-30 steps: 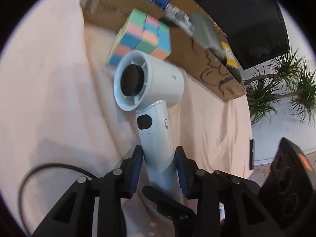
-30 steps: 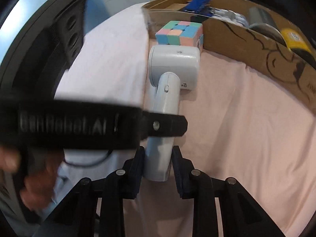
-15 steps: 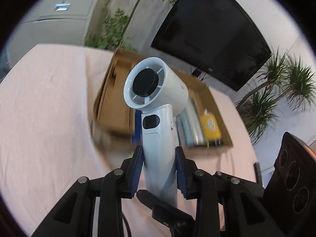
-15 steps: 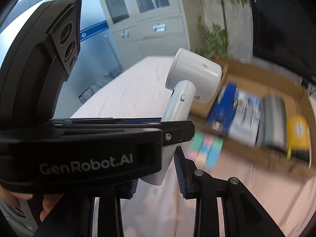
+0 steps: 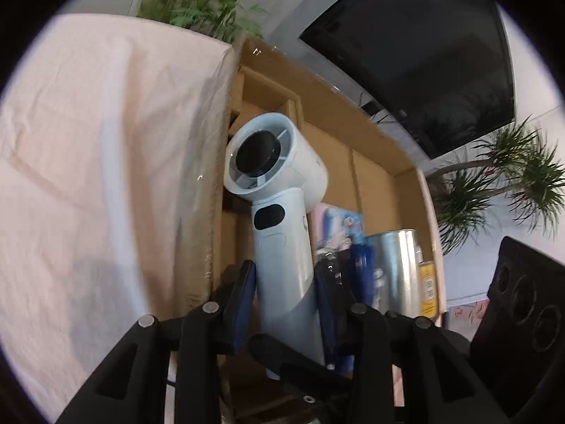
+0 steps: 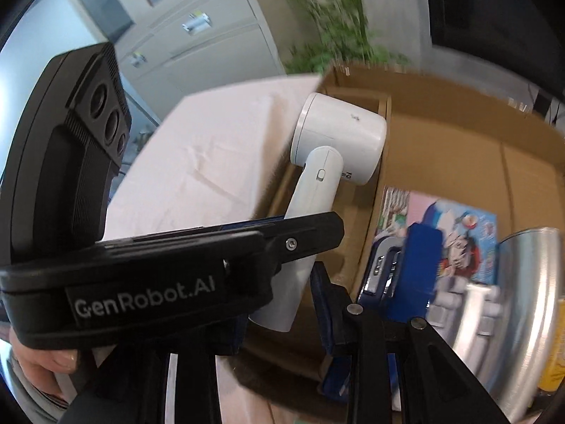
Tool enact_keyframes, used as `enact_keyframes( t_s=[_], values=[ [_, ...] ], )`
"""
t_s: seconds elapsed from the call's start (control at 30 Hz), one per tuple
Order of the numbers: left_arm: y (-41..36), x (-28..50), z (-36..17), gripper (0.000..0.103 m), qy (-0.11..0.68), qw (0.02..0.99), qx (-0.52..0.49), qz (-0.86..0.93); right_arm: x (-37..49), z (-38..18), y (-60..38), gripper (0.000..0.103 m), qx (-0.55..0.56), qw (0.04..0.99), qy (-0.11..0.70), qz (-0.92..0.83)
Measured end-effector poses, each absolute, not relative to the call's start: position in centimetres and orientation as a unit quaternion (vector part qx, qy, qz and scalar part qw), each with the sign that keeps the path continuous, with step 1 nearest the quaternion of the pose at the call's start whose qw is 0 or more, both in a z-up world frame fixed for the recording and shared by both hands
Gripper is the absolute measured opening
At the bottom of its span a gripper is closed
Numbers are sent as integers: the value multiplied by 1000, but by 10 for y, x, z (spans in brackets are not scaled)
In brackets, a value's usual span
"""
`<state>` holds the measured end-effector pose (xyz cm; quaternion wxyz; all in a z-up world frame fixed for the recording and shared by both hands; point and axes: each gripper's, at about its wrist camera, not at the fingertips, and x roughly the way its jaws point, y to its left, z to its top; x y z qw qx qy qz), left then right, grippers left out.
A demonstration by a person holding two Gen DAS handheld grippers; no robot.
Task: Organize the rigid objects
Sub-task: 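Lower the fan upright into the box's end compartment and release, then grip the pastel Rubik's cube with the right gripper while the left gripper also grips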
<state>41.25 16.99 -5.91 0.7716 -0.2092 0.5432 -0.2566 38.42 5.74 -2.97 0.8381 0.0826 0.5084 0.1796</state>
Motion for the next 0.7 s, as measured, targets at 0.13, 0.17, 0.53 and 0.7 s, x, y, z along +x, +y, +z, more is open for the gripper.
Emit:
enact_keyframes(
  t_s=[0.13,0.17,0.53,0.7],
  values=[
    [174,397,-46,38,542,783,-182,-243,374,-21,54,43,86,845,490,195],
    [177,387,-38,45,529,797,-170,-237,364,-12,50,55,92,850,476,206],
    [186,329,-40,80,470,858,-124,-165,219,-47,-28,101,78,885,409,206],
    [170,262,-49,81,458,859,-126,-190,203,-79,-25,94,16,871,407,274]
  ],
)
